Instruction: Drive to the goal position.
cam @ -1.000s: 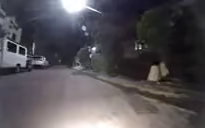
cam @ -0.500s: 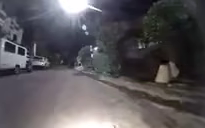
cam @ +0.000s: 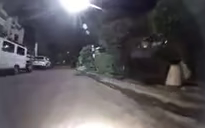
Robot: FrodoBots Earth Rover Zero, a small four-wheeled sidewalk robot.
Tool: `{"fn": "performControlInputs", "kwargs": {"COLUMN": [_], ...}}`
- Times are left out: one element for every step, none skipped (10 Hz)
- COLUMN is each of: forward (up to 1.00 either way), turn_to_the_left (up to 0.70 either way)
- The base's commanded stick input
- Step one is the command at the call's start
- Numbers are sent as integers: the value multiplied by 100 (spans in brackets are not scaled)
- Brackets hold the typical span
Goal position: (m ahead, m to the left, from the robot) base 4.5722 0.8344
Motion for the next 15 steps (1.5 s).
{"fn": "performControlInputs", "kwargs": {"forward": [70,70,70,70,70,70,70,70,70,70,70,70,70,70,70], "turn_to_the_left": [0,0,0,0,0,0,0,0,0,0,0,0,0,0,0]}}
